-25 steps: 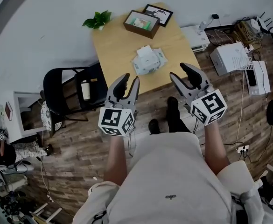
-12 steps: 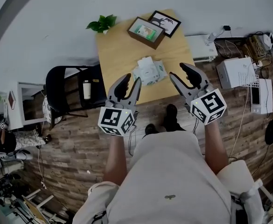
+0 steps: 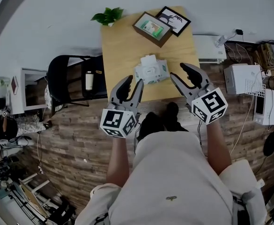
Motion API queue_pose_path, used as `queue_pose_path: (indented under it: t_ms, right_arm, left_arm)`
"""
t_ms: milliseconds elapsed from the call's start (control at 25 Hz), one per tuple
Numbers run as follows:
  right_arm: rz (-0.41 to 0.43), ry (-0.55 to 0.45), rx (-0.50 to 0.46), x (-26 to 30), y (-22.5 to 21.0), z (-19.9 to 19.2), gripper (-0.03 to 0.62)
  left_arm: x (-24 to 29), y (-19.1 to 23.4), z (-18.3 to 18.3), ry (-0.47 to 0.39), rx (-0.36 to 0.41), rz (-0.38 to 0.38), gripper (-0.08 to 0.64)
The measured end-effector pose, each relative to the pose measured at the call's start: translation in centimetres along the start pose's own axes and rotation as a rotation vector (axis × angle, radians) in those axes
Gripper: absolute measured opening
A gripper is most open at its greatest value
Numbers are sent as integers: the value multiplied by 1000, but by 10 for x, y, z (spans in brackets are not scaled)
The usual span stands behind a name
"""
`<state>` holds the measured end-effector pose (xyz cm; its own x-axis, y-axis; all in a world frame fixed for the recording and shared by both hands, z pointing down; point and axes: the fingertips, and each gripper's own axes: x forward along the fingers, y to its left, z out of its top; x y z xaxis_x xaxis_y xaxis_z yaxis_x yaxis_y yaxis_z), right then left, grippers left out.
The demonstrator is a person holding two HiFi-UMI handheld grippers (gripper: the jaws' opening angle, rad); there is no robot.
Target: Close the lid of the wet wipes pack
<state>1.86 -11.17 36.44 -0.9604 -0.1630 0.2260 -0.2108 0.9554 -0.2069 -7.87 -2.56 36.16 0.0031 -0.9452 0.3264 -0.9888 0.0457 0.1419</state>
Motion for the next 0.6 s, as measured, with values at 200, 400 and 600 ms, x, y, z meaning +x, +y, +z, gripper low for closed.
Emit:
queue_pose_path:
  t_ms: [200,400,600]
  right_arm:
    - [23,21,8,7,1,-6,175]
    - [17,26,9,17,-3,-5,175]
    - [-19,24,5,28,-6,0,173]
  left_arm:
    - [1,7,-7,19,-21,12,140]
    - [12,16,-9,32,-22,-13,140]
    - [29,26,-6,44,-14,-82,141]
